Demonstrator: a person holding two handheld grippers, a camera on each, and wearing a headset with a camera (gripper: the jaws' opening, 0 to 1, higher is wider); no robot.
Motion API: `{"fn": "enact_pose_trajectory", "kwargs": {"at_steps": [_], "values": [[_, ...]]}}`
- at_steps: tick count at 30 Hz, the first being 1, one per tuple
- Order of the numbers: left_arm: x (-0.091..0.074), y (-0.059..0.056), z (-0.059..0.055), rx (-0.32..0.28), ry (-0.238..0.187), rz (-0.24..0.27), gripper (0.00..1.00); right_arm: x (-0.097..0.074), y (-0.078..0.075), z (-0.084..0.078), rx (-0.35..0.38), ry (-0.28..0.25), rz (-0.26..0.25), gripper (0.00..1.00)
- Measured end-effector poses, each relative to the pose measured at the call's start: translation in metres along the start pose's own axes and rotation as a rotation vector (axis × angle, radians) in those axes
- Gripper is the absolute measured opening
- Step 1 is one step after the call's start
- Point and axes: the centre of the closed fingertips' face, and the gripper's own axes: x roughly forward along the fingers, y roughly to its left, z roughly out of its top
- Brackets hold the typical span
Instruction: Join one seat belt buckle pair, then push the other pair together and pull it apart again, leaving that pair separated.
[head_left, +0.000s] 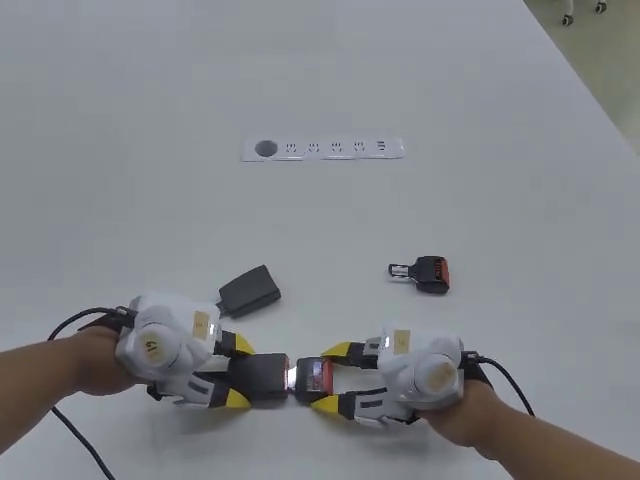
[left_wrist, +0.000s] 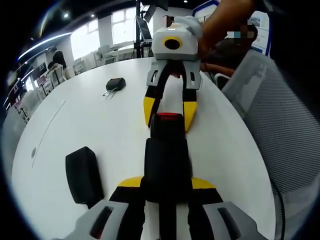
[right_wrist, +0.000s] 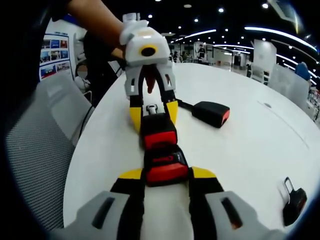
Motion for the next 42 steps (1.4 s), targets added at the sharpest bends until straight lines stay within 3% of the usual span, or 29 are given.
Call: {"fn": "enact_pose_trajectory", "kwargs": {"at_steps": [9, 12, 14, 15, 16, 17, 18, 20, 21, 24, 27, 31, 34, 36, 39, 42], "values": [[0.001, 0.000, 0.000, -0.004, 0.021, 0.003, 0.34, 0.001, 0.000, 0.001, -0.018, 0.022, -0.003, 0.35], [0.001, 0.001, 0.001, -0.047, 0.043, 0.018, 0.35, 0.001, -0.001, 0.002, 0.000, 0.057, -0.010, 0.37], [0.001, -0.003, 0.003, -0.093, 0.047, 0.002, 0.42, 0.000, 0.001, 0.004, -0.004, 0.084, -0.022, 0.48], [0.000, -0.002, 0.004, -0.086, 0.047, 0.009, 0.47, 0.001, 0.002, 0.008, 0.007, 0.065, -0.025, 0.61], [-0.003, 0.004, 0.000, -0.061, 0.081, 0.051, 0.54, 0.000, 0.002, 0.014, 0.022, 0.042, -0.033, 0.71], [-0.005, 0.010, 0.002, -0.085, 0.074, 0.097, 0.62, -0.002, -0.001, 0.017, 0.023, 0.036, -0.052, 0.78], [-0.009, 0.008, 0.012, -0.117, 0.023, 0.093, 0.66, -0.004, -0.003, 0.019, 0.012, 0.027, -0.069, 0.83], [-0.017, 0.010, 0.024, -0.158, -0.045, 0.111, 0.69, -0.011, -0.005, 0.023, 0.035, 0.001, -0.082, 0.83], [-0.022, 0.012, 0.026, -0.166, -0.059, 0.130, 0.69, -0.013, -0.009, 0.022, 0.050, 0.001, -0.095, 0.83], [-0.030, 0.017, 0.022, -0.162, -0.047, 0.167, 0.72, -0.021, -0.014, 0.022, 0.046, -0.002, -0.114, 0.83], [-0.040, 0.021, 0.024, -0.188, -0.070, 0.191, 0.72, -0.034, -0.024, 0.020, 0.034, 0.002, -0.130, 0.83], [-0.054, 0.034, 0.028, -0.219, -0.096, 0.234, 0.72, -0.058, -0.050, 0.015, 0.040, 0.007, -0.175, 0.83], [-0.062, 0.052, 0.024, -0.249, -0.099, 0.275, 0.72, -0.073, -0.071, 0.013, 0.054, -0.006, -0.205, 0.82], [-0.067, 0.062, 0.024, -0.254, -0.098, 0.300, 0.72, -0.084, -0.088, 0.006, 0.068, 0.014, -0.224, 0.82], [-0.073, 0.074, 0.027, -0.265, -0.108, 0.314, 0.71, -0.098, -0.110, 0.002, 0.055, 0.021, -0.254, 0.78], [-0.075, 0.085, 0.027, -0.290, -0.116, 0.300, 0.72, -0.108, -0.129, -0.001, 0.095, 0.015, -0.260, 0.77]]}}
